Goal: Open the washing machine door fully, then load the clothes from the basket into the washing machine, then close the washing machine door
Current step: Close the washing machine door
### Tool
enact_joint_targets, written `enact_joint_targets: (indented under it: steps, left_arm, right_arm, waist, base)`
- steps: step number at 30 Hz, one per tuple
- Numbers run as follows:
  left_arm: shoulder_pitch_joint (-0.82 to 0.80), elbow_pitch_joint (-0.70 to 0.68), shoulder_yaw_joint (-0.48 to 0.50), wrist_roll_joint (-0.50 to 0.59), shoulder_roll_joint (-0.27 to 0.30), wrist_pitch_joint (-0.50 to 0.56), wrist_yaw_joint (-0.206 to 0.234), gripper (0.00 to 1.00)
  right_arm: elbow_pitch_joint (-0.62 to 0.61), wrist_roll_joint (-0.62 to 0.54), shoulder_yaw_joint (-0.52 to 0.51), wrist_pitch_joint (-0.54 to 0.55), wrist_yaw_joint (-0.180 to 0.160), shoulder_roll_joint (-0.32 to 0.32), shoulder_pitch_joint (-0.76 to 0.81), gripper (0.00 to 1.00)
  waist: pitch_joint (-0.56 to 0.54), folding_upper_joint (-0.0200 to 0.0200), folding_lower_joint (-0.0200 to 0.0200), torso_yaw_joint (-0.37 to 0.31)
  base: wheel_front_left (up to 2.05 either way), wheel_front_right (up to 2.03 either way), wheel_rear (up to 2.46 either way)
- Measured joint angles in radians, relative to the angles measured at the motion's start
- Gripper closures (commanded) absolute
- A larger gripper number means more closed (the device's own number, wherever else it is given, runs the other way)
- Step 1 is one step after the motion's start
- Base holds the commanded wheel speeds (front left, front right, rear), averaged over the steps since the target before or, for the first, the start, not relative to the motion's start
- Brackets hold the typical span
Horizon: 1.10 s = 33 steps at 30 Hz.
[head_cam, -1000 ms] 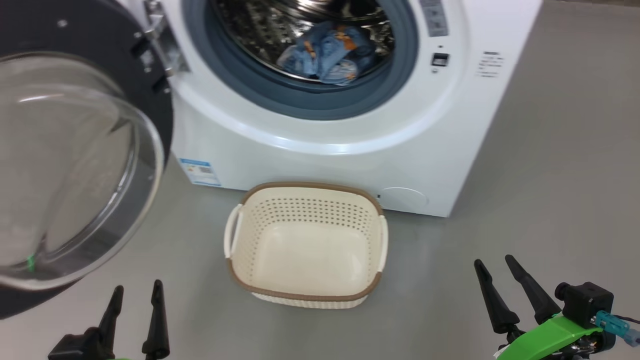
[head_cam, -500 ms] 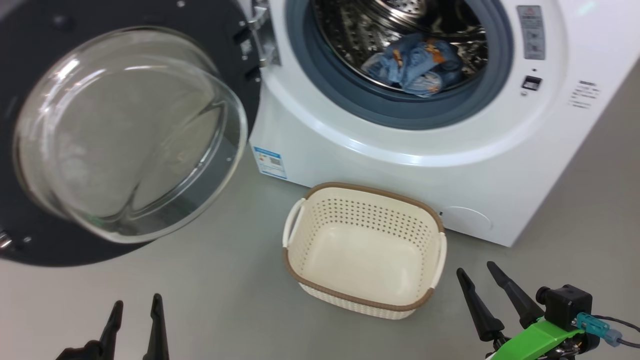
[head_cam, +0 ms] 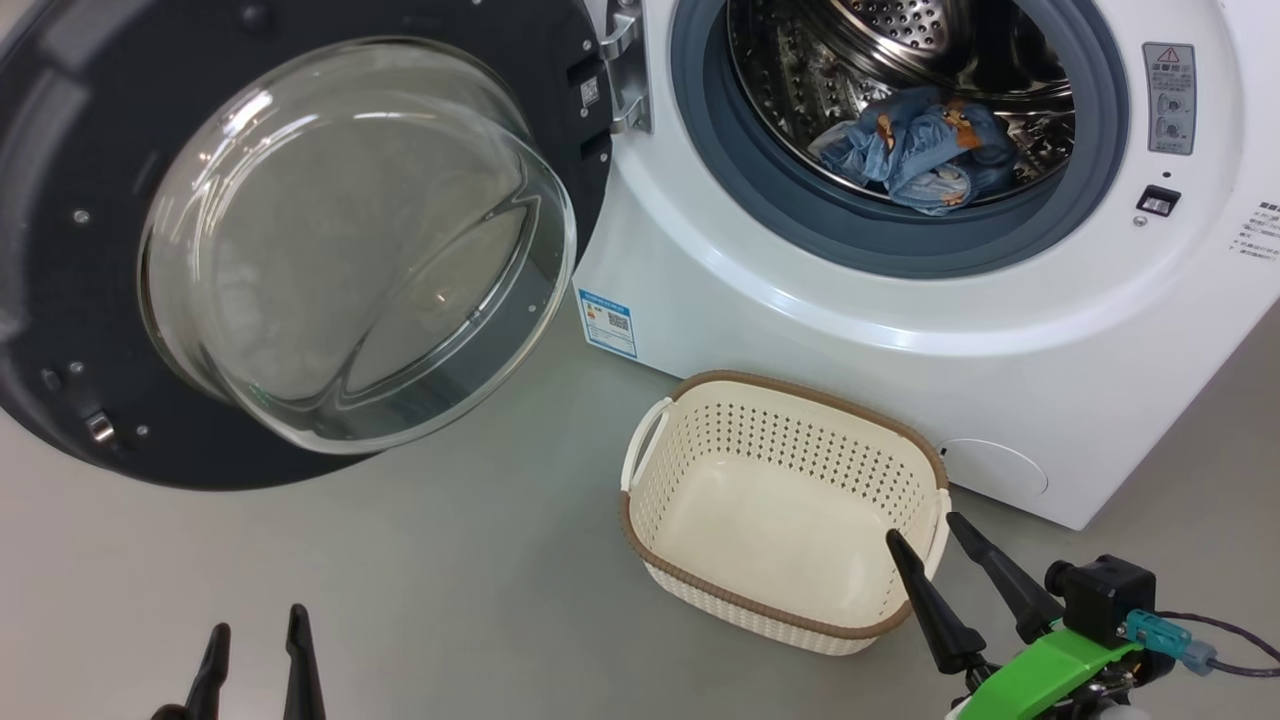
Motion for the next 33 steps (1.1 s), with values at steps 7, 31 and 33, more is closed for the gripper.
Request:
enact_joint_targets:
  steps: [7,31,33]
  left_arm:
    - [0.005,-0.024,-0.002,-0.009,0.000,0.000,0.017,0.00]
    - [-0.288,-0.222,0.360,-0.139,0.087,0.000,-0.129,1.00]
    - [-0.364,-0.206,0.391,-0.184,0.150,-0.001,-0.129,1.00]
  right_arm:
    - [0.007,0.002,0.013,0.000,0.000,-0.011,-0.017,0.00]
    - [-0.012,0.004,-0.043,0.000,0.000,0.002,-0.005,0.00]
    - [-0.016,0.004,-0.046,0.000,0.000,0.002,-0.006,0.00]
  waist:
    - [0.011,0.0000,0.0000,0.004]
    - [0.051,0.0000,0.0000,-0.059]
    - [0.067,0.0000,0.0000,-0.075]
  base:
    - [0.00,0.00,0.00]
    - [0.00,0.00,0.00]
    - [0.00,0.00,0.00]
